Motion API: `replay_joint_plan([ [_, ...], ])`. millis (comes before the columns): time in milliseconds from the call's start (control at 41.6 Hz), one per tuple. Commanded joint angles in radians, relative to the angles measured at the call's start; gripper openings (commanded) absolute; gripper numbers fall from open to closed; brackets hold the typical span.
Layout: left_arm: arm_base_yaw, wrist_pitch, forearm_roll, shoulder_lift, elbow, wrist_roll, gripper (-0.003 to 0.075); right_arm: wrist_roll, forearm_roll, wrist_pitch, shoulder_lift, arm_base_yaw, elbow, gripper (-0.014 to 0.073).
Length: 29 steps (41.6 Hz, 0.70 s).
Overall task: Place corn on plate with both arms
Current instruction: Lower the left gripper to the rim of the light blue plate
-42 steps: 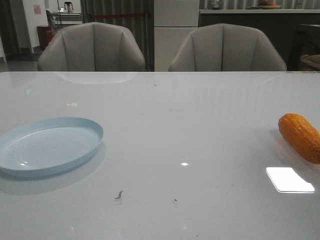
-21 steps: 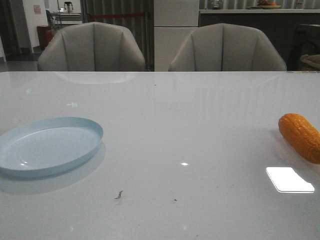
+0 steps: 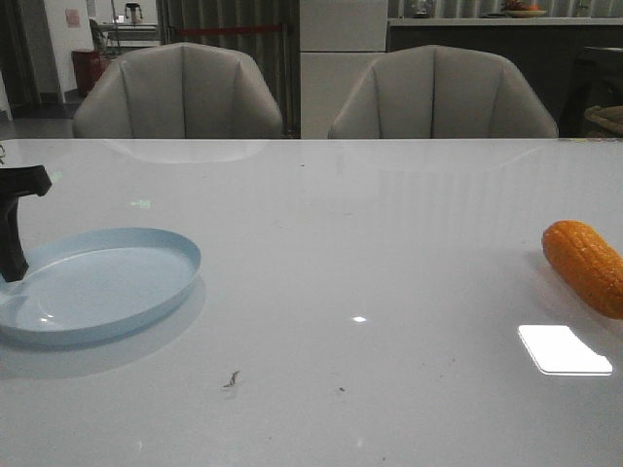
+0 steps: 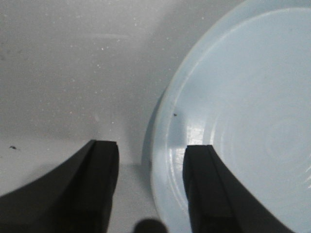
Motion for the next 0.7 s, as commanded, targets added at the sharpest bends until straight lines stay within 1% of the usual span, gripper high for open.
replay_joint_plan([
  [0,-0.001,-0.012,-0.020,-0.038,-0.030,-0.005,0.0365,-0.004,-0.002,-0.068,-0.004,-0.006,-0.036,0.0508],
  [216,-0.001,-0.016,-0.020,-0.023,-0.030,-0.005,0.0323,-0.004,-0.002,-0.068,-0.004,-0.006,-0.036,0.0508],
  [457,-0.001,-0.016,-0.020,-0.019,-0.030,-0.005,0.0316,-0.004,-0.002,-0.066,-0.004,-0.006,-0.035,0.0508],
  [529,-0.001,-0.016,-0.020,-0.019,-0.030,-0.005,0.0279,-0.004,-0.002,-0.066,-0.004,-0.006,-0.035,0.0508],
  [673,-0.001,-0.012,-0.020,-0.019,-0.030,-0.005,0.0132,-0.004,-0.002,-0.066,-0.004,-0.006,-0.035,0.0508],
])
